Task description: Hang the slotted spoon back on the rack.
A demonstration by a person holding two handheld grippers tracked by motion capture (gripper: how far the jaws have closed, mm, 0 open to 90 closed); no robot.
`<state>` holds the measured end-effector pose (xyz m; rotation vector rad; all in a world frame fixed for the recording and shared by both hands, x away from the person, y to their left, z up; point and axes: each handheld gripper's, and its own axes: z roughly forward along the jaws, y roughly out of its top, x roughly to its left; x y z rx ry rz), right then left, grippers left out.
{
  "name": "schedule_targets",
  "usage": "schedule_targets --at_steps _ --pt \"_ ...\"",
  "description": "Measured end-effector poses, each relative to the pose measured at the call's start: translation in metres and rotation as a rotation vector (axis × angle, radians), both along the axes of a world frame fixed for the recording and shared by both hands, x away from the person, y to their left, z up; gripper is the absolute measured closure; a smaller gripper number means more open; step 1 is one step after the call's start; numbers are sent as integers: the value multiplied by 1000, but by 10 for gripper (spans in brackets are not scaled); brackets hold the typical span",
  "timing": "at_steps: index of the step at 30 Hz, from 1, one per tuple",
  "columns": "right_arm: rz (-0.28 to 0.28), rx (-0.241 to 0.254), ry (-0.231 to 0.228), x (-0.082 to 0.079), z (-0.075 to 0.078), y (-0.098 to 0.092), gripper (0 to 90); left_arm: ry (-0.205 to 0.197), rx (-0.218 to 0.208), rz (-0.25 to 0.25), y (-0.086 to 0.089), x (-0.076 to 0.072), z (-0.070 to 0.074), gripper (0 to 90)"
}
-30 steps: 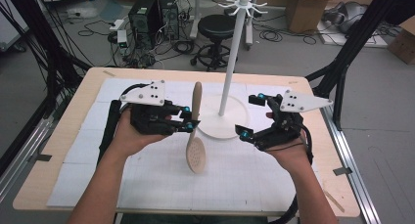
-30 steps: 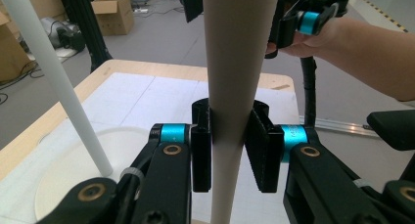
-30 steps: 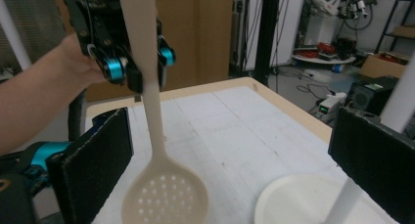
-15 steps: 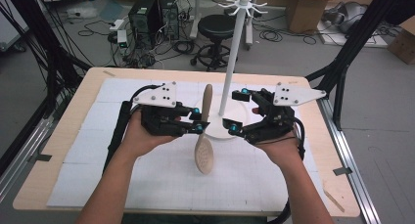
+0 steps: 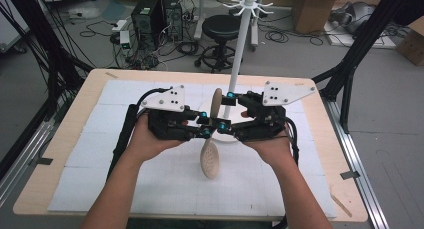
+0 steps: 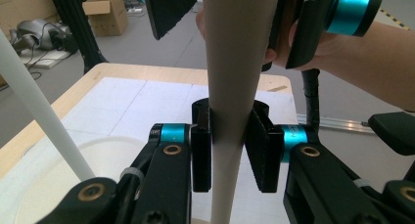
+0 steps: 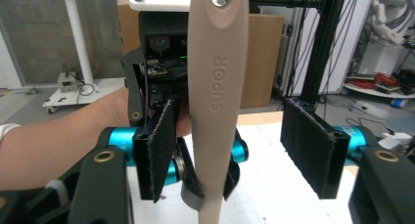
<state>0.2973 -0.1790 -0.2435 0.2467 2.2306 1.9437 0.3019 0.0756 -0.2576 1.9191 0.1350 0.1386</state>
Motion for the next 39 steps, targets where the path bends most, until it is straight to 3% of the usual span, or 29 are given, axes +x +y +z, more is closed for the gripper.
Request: schedule_targets --at_steps 5,8,15,17,19,23,27,30,34,37,39 --pt "24 3 8 0 -1 3 538 -7 -1 -4 0 -1 0 738" --pt "42 1 -16 -1 0 3 670 -2 -8 -1 0 0 0 738" --pt "48 -5 -12 -2 0 3 680 3 -8 -9 1 0 -1 728" --pt "34 -10 -22 -2 1 3 680 1 -16 38 4 -1 -3 675" --pt "26 -11 -23 -3 1 0 680 18 -20 51 6 0 -5 643" --pt "7 0 -20 -3 4 -9 680 32 14 95 12 2 -11 582" --pt "-14 8 -29 -5 8 -21 680 45 0 138 25 2 -18 513" --pt "-36 5 -29 -5 9 -30 680 25 -1 193 35 1 -22 476" --pt "-67 -14 -30 -6 9 -41 680 20 -32 229 55 1 -31 438" --pt "-87 -16 -24 -6 9 -50 680 -3 -38 290 67 -1 -38 360" --pt "-100 -19 -25 -6 10 -55 680 -34 -21 343 74 -3 -43 333"
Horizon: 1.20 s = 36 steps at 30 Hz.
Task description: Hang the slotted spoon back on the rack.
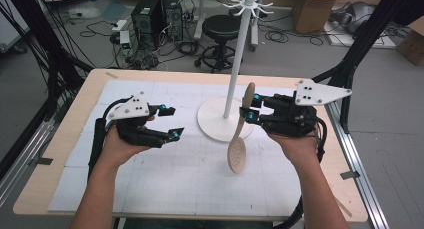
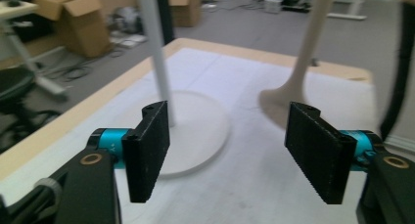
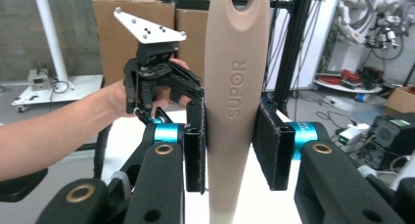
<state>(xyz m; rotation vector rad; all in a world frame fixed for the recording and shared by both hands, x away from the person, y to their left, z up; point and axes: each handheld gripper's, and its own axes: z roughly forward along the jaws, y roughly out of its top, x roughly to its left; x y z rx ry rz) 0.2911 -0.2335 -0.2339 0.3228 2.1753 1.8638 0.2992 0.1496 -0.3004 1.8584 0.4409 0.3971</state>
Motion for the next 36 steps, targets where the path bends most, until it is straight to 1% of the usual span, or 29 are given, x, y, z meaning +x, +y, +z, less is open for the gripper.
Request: schedule_targets --at_steps 2,4,5,8,9,11,15,17,18,20,21,22,23,26,28,29,32,36 --pt "-14 -7 3 -1 0 -5 680 -3 -18 30 7 -1 -4 295" --pt "-28 -12 6 -1 -1 -8 680 -16 -39 46 14 -2 -8 249" --pt "-35 -13 9 -1 -2 -11 680 -16 -41 46 17 -2 -9 233" --pt "-55 -4 11 0 -2 -16 680 -29 -62 63 25 -4 -12 190" --pt "-58 -1 13 1 -3 -18 680 -24 -65 69 27 -4 -13 188" --pt "-67 0 20 2 -3 -21 680 -22 -54 77 31 -3 -16 169" --pt "-79 14 26 6 -3 -26 680 5 -56 73 40 -1 -26 139" --pt "-85 15 29 10 -2 -28 680 24 -65 79 45 0 -30 117" --pt "-86 15 37 10 -1 -28 680 21 -58 91 49 0 -32 103" --pt "-94 12 42 14 1 -30 680 25 -71 102 55 -1 -34 100" --pt "-98 10 35 16 3 -31 680 25 -76 104 58 -1 -35 95" --pt "-101 8 40 18 4 -32 680 27 -88 107 62 -2 -35 93" --pt "-105 8 45 20 6 -33 680 26 -92 111 64 -3 -35 89" --pt "-116 -3 49 27 11 -36 680 23 -98 117 69 -5 -35 85" --pt "-128 -9 54 32 15 -38 680 26 -88 124 72 -5 -35 85" --pt "-137 -13 49 36 18 -40 680 23 -85 128 72 -6 -35 85" --pt "-150 -16 55 43 24 -43 680 19 -92 103 72 -7 -34 85" --pt "-166 -30 55 55 36 -47 680 29 -84 80 69 -8 -34 85"
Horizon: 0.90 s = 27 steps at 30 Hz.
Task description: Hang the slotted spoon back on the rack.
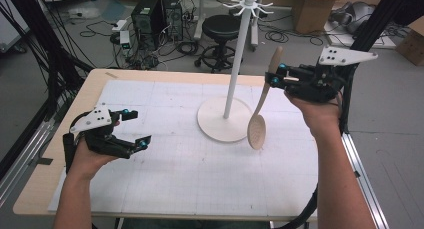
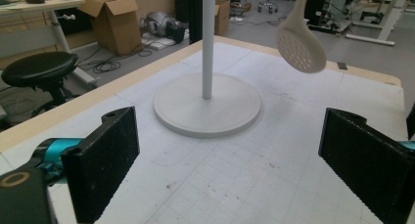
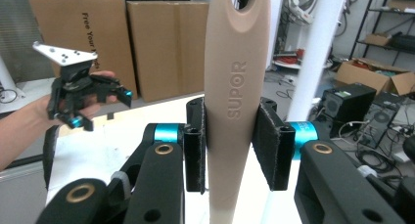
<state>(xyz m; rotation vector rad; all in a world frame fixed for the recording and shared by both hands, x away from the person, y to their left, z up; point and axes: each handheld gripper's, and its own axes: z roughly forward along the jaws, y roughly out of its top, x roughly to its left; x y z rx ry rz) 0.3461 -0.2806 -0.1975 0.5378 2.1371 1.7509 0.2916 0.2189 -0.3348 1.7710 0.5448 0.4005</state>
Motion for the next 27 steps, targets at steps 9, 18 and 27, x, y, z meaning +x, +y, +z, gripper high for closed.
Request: schedule_targets --at_steps 9,18,27 --pt "-61 -17 21 23 25 -7 680 11 -10 -30 -5 0 0 85" --pt "-114 -43 49 44 39 -7 680 5 -13 -34 -4 -1 0 85" --pt "-137 -53 66 60 46 -3 680 -3 -14 -44 -3 -2 1 85"
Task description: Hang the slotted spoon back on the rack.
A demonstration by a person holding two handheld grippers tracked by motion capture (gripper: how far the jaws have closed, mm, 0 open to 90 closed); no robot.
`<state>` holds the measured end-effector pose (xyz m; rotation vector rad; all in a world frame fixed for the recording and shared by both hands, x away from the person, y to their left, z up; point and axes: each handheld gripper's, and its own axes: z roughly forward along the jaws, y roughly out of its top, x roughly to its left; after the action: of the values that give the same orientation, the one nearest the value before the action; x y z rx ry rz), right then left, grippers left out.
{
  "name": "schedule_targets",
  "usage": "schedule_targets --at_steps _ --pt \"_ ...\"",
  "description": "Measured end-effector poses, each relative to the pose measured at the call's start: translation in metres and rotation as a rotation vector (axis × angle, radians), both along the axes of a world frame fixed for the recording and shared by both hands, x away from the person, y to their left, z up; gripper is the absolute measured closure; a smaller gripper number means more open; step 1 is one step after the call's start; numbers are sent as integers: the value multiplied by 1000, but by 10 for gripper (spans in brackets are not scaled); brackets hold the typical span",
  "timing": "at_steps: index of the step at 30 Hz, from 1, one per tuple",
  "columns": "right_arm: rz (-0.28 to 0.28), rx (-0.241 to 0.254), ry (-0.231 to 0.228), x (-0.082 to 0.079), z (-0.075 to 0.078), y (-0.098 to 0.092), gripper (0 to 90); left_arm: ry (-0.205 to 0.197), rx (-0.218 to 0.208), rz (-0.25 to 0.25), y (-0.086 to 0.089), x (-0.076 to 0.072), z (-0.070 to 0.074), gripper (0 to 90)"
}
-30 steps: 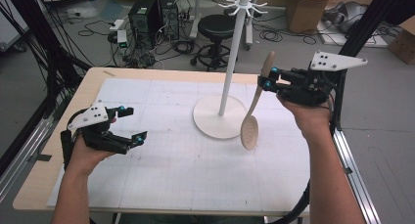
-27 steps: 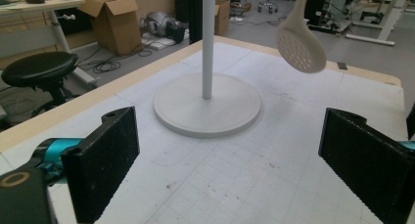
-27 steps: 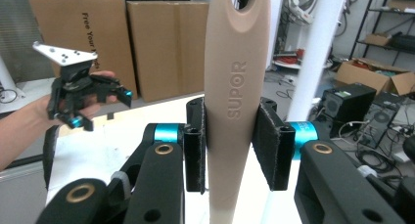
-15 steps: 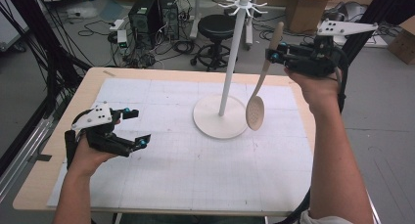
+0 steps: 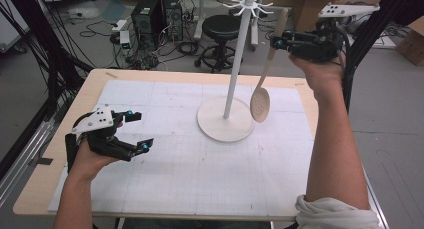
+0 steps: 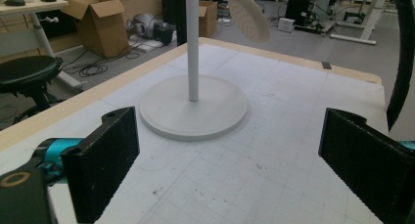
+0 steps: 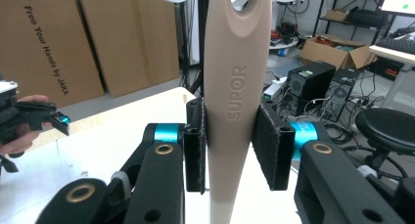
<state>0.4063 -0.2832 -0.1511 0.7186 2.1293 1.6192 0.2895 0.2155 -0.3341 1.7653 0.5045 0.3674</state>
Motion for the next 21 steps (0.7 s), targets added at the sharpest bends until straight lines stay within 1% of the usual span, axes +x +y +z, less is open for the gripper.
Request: schedule_targets --at_steps 3,8,11,16,20,21 --pt "-5 -7 10 5 0 2 680 -3 0 7 1 0 0 86" --pt "1 -29 22 11 -2 8 680 -8 6 2 0 0 0 86" --pt "11 -28 22 13 -2 11 680 -4 9 3 -2 0 -1 86" --pt "10 -34 30 15 -1 14 680 -7 10 2 -1 0 0 87" --pt "19 -55 26 17 1 18 681 -5 11 1 -2 0 0 86" --pt "23 -60 37 17 1 20 681 -5 13 1 -2 0 0 87"
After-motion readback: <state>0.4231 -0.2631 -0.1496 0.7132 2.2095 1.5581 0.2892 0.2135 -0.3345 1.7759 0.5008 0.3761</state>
